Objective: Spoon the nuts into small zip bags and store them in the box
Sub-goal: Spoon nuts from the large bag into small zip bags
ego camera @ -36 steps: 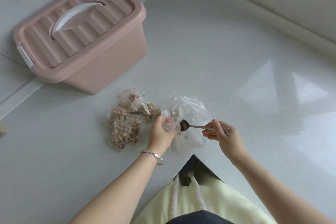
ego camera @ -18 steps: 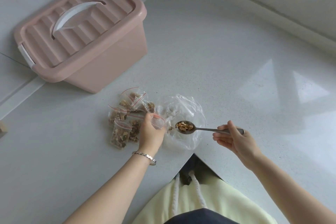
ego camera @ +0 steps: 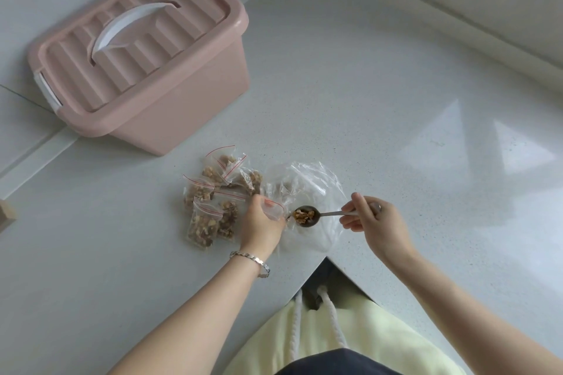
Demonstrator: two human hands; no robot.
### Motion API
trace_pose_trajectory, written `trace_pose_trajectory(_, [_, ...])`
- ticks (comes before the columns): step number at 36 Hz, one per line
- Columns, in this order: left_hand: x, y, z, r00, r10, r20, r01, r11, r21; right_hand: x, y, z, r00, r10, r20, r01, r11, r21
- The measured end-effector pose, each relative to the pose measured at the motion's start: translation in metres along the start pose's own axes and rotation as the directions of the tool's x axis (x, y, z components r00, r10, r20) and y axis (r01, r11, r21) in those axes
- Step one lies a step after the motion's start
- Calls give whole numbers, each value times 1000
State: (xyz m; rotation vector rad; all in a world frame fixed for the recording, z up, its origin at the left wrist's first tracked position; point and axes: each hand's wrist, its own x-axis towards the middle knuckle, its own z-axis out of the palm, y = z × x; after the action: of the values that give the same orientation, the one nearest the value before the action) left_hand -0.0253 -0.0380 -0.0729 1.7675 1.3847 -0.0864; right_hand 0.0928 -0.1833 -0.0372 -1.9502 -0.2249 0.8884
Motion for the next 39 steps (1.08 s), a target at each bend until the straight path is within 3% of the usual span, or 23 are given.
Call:
trace_pose_trajectory(4, [-3, 4, 0, 1000, -9, -22, 6, 990, -138, 3, 3, 1, 1000, 5, 25, -5, 1000, 30])
trace_pose_trajectory(9, [-6, 10, 0, 999, 52, 4, -49, 960, -277, 6, 14, -6, 989, 126, 72, -137, 974, 181])
trace_pose_trajectory(14, [-3, 6, 0, 997, 79, -21, -81, 971, -226, 2, 28, -13, 967, 236, 93, -254, 916, 310])
trace_pose_trajectory(20, [-2, -1, -2, 998, 64, -19, -67, 981, -181, -5, 35, -27, 967, 244, 68, -251, 886, 390])
trace_pose_trajectory(25, [-8, -3, -8, 981, 161, -107, -168, 984, -62, -8, 29, -38, 979, 198, 38, -196, 893, 406])
trace_pose_trajectory(31, [-20, -2, -10, 881, 431, -193, -419, 902, 100, -16, 1, -45, 996, 86, -18, -72, 919, 388])
trace_pose_trajectory(39, [-27, 1, -3, 879, 461, -120, -458, 887, 51, -43, -45, -26, 967, -252, -30, 253, 957, 142])
